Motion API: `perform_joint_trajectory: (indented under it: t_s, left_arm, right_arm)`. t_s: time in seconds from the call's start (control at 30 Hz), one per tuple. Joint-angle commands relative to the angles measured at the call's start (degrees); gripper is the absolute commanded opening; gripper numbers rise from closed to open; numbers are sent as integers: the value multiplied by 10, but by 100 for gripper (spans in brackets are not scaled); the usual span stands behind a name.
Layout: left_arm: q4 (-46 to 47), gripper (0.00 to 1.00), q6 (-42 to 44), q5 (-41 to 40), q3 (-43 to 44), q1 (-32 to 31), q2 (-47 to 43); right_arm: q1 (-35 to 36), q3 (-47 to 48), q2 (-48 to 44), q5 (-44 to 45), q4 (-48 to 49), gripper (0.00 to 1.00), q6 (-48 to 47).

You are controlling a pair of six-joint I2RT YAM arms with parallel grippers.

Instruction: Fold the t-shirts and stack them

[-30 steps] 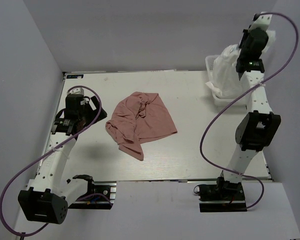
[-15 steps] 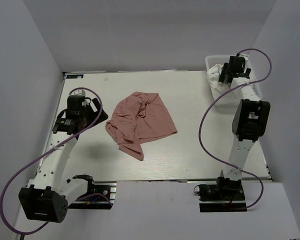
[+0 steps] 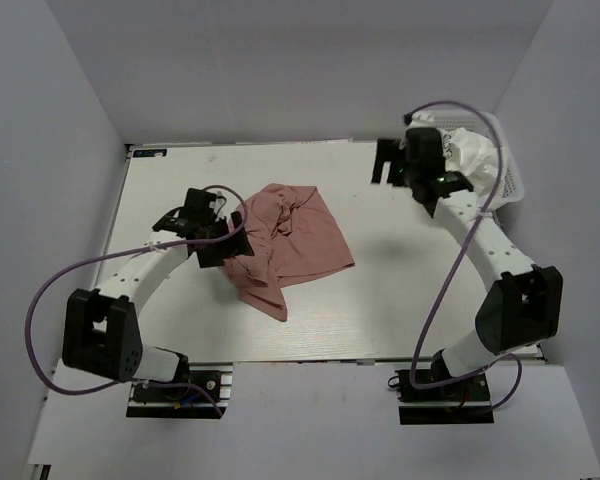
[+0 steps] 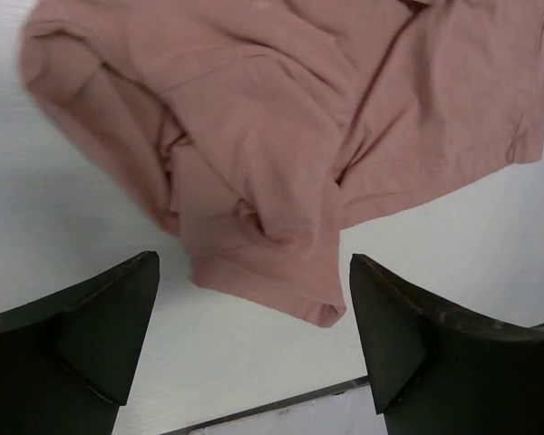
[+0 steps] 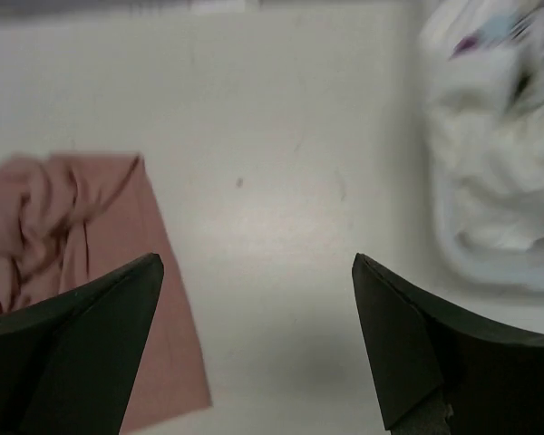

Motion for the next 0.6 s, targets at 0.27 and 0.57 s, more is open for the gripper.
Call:
perform_joint_trajectory:
  t_s: [0.27, 0.57]
  left_arm:
    - [-18, 77, 2, -105, 76, -113, 126]
    - [-26, 54, -14, -150, 97, -144, 184]
  right_arm:
    - [98, -147, 79, -74, -7, 90, 71]
    - [148, -170, 115, -88, 17, 90, 93]
